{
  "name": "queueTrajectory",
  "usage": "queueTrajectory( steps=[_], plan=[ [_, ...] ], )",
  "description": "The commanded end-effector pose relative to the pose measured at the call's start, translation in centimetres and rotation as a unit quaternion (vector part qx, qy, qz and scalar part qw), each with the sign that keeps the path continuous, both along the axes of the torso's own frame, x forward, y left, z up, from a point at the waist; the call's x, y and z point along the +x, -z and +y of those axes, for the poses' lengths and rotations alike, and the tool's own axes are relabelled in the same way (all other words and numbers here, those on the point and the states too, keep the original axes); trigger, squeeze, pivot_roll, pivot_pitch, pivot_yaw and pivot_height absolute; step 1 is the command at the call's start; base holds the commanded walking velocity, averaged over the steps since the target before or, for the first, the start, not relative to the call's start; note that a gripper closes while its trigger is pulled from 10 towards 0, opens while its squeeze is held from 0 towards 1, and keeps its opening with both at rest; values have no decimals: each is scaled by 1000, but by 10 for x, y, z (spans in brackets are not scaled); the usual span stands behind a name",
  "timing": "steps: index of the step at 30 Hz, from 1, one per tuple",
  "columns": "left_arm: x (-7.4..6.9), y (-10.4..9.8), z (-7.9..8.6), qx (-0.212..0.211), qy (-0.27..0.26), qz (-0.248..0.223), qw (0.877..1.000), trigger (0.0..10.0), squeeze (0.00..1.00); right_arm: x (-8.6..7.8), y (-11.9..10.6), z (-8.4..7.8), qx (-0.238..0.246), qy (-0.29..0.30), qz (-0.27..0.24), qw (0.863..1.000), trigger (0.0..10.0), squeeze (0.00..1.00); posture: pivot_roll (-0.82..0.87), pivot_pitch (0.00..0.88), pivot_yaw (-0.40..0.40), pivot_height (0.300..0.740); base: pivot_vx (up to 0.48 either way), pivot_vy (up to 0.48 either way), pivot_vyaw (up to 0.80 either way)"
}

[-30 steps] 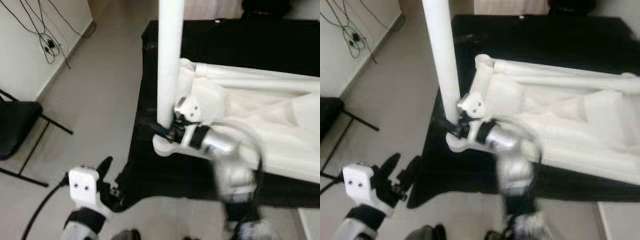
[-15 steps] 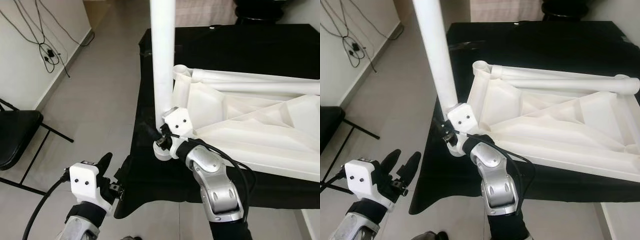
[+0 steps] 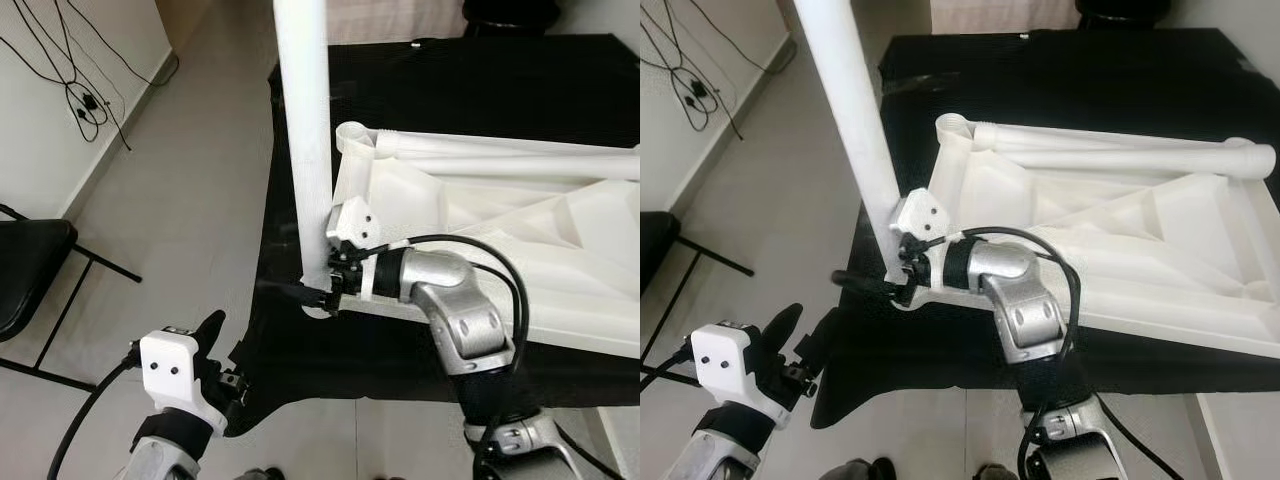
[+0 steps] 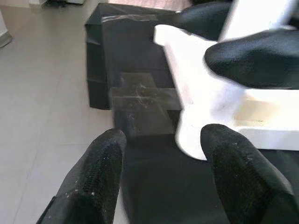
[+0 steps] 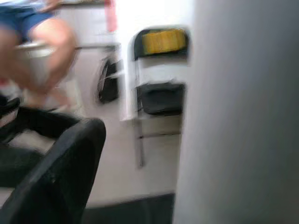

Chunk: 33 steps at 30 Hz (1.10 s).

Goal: Building children table

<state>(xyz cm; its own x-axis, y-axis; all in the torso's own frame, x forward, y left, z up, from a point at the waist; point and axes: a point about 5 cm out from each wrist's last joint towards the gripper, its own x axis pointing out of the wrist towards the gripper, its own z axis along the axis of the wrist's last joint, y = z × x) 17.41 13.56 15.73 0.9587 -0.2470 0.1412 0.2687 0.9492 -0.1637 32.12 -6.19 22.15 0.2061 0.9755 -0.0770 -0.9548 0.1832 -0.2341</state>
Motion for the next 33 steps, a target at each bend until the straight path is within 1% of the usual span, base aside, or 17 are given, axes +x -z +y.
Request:
queueTrajectory(
  steps=[1,2,4,6,7,13,14,15,16,17,23,27,29,30,31,32,33],
  plan=[
    [-4,1,0,2,-4,5,1000,10000,0,6,-2,7,8,-39,9,999,10000,0,104,213,16,740,0,0,0],
    [-5,0,-1,2,-4,6,1000,10000,0,10,-6,8,13,-54,16,998,10000,0,116,218,13,740,0,0,0],
    [-5,0,-1,2,-4,6,1000,10000,0,10,-6,8,13,-54,16,998,10000,0,116,218,13,740,0,0,0],
    [-6,0,-1,2,-4,6,1000,10000,0,12,-8,10,11,-74,22,997,10000,0,122,225,13,740,0,0,0],
    [-8,0,-1,2,-4,7,1000,10000,0,11,-10,12,5,-101,24,995,10000,0,126,232,13,740,0,0,0],
    [-12,-1,-2,2,-3,10,1000,10000,0,13,-12,15,-15,-155,28,987,10000,0,132,240,12,740,0,0,0],
    [-12,-1,-3,2,-3,11,1000,10000,0,15,-11,16,-22,-171,30,985,7529,0,133,240,11,740,0,0,0],
    [-13,-1,-3,2,-3,11,1000,10000,0,16,-11,16,-26,-179,31,983,980,0,133,240,11,740,0,0,0],
    [-13,-1,-3,2,-3,11,1000,10000,0,16,-11,16,-26,-179,31,983,980,0,133,240,11,740,0,0,0],
    [-13,-1,-3,2,-3,12,1000,10000,0,16,-10,16,-28,-184,33,982,0,0,133,240,11,740,0,0,0],
    [-12,0,-4,1,-3,12,1000,10000,0,19,-9,9,-20,-176,33,984,0,0,124,231,8,740,0,0,0],
    [-11,0,-4,1,-3,12,1000,10000,0,18,-3,-7,0,-108,20,994,0,0,127,224,12,740,0,0,0],
    [-11,0,-4,1,-3,12,1000,10000,0,18,-3,-7,0,-108,20,994,0,0,127,224,12,740,0,0,0],
    [-11,1,-4,1,-3,12,1000,10000,0,17,1,-15,5,-73,15,997,0,0,131,221,11,740,0,0,0],
    [-11,1,-4,1,-3,12,1000,10000,0,17,1,-15,5,-73,15,997,0,0,131,221,11,740,0,0,0],
    [-10,1,-3,1,-2,12,1000,10000,0,14,10,-24,18,11,21,1000,0,0,126,219,1,740,0,0,0],
    [-10,1,-3,1,-2,12,1000,10000,0,14,10,-24,18,11,21,1000,0,0,126,219,1,740,0,0,0]
  ],
)
